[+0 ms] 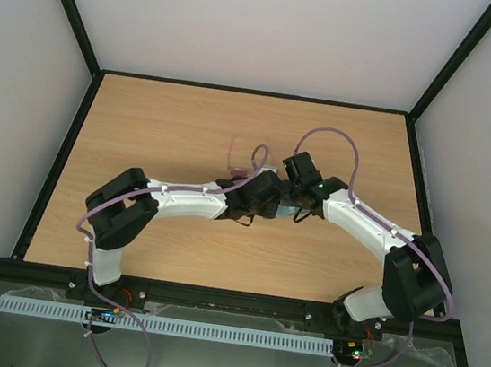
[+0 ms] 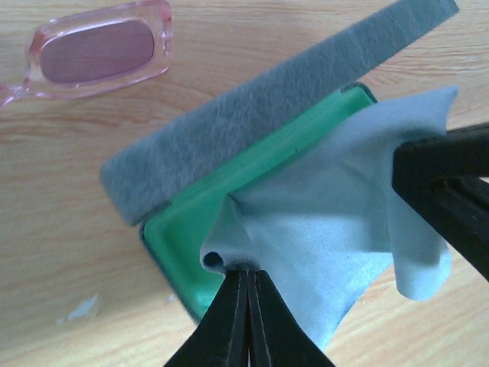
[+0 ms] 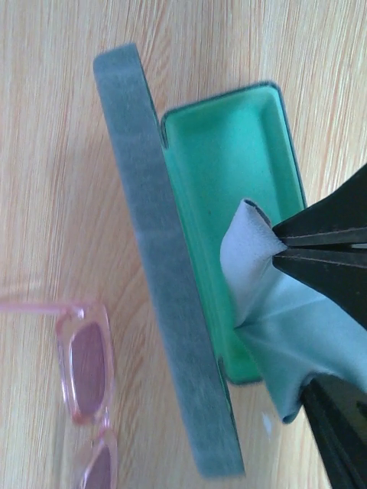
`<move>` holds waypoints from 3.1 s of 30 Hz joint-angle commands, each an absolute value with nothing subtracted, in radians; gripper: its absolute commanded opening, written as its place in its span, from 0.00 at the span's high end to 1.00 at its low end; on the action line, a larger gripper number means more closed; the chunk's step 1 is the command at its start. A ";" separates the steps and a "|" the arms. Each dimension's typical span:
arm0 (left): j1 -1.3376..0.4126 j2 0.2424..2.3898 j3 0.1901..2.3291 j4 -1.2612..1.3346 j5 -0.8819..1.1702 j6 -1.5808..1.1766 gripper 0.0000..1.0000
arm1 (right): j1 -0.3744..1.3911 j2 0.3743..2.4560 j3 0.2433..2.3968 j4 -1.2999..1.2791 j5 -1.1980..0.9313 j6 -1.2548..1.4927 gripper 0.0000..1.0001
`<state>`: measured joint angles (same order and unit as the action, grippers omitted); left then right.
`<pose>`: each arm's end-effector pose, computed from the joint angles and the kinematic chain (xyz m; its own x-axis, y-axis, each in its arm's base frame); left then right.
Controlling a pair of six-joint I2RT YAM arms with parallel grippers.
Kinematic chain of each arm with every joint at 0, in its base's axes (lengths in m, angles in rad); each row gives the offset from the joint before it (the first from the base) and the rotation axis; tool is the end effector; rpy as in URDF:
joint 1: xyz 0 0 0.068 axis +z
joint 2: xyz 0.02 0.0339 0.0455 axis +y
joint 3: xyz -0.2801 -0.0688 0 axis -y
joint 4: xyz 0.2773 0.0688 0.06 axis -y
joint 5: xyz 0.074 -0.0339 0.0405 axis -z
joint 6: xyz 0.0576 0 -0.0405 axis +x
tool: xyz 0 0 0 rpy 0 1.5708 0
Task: Organize the sunglasses
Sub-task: Place the glasses cleaning cloth in the sunglasses case.
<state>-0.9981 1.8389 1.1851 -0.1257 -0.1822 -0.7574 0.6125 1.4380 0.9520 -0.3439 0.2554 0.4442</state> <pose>0.2492 -0.3673 0.1707 -0.7967 -0.0113 -0.6043 0.2881 0.8718 -0.3961 0.2896 0.1857 0.2189 -0.7242 -0.0007 -0.6896 -0.1169 0.9857 0.1217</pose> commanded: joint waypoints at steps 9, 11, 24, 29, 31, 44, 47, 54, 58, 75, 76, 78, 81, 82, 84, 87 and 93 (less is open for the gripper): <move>-0.930 1.979 1.257 -0.076 -0.158 -0.710 0.97 | 0.497 1.547 0.951 -0.326 0.224 0.373 0.99; -0.928 1.993 1.266 -0.080 -0.155 -0.709 0.98 | 0.489 1.565 0.953 -0.319 0.224 0.370 0.99; -0.922 2.039 1.288 -0.069 -0.141 -0.717 0.98 | 0.483 1.642 0.972 -0.275 0.269 0.356 0.99; -0.929 2.002 1.261 -0.070 -0.152 -0.727 0.98 | 0.483 1.615 0.953 -0.272 0.302 0.352 0.99; -0.928 1.995 1.256 -0.074 -0.155 -0.730 0.98 | 0.483 1.624 0.964 -0.283 0.319 0.346 0.99; -0.931 2.013 1.258 -0.090 -0.158 -0.740 0.98 | 0.483 1.670 0.978 -0.294 0.324 0.337 0.99; -0.933 2.014 1.257 -0.096 -0.165 -0.742 0.97 | 0.483 1.676 0.981 -0.291 0.321 0.338 0.99; -0.936 2.001 1.247 -0.114 -0.195 -0.747 0.98 | 0.485 1.677 0.978 -0.283 0.305 0.337 0.99; -0.937 1.997 1.246 -0.121 -0.201 -0.749 0.96 | 0.485 1.676 0.978 -0.283 0.304 0.339 0.99; -0.948 1.947 1.201 -0.134 -0.220 -0.761 0.81 | 0.485 1.673 0.973 -0.278 0.296 0.341 0.99; -0.948 1.942 1.195 -0.133 -0.221 -0.762 0.79 | 0.485 1.675 0.974 -0.278 0.295 0.342 0.99; -0.950 1.931 1.183 -0.133 -0.224 -0.764 0.75 | 0.485 1.675 0.974 -0.278 0.293 0.342 0.99; -0.956 1.913 1.170 -0.135 -0.230 -0.765 0.73 | 0.485 1.674 0.971 -0.275 0.287 0.344 0.99; -0.958 1.909 1.168 -0.135 -0.231 -0.765 0.72 | 0.484 1.674 0.971 -0.275 0.284 0.343 0.99; -0.961 1.906 1.167 -0.135 -0.232 -0.765 0.72 | 0.485 1.675 0.972 -0.273 0.277 0.344 0.99; -0.966 1.907 1.169 -0.134 -0.232 -0.766 0.74 | 0.487 1.675 0.970 -0.265 0.262 0.342 0.99; -0.969 1.930 1.201 -0.141 -0.230 -0.759 0.75 | 0.489 1.677 0.970 -0.265 0.262 0.342 0.99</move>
<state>-0.9619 1.9369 1.1770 -0.1108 -0.2142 -0.7662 0.4858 1.6684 0.9676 -0.2554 0.2687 0.3439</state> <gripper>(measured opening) 0.249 0.018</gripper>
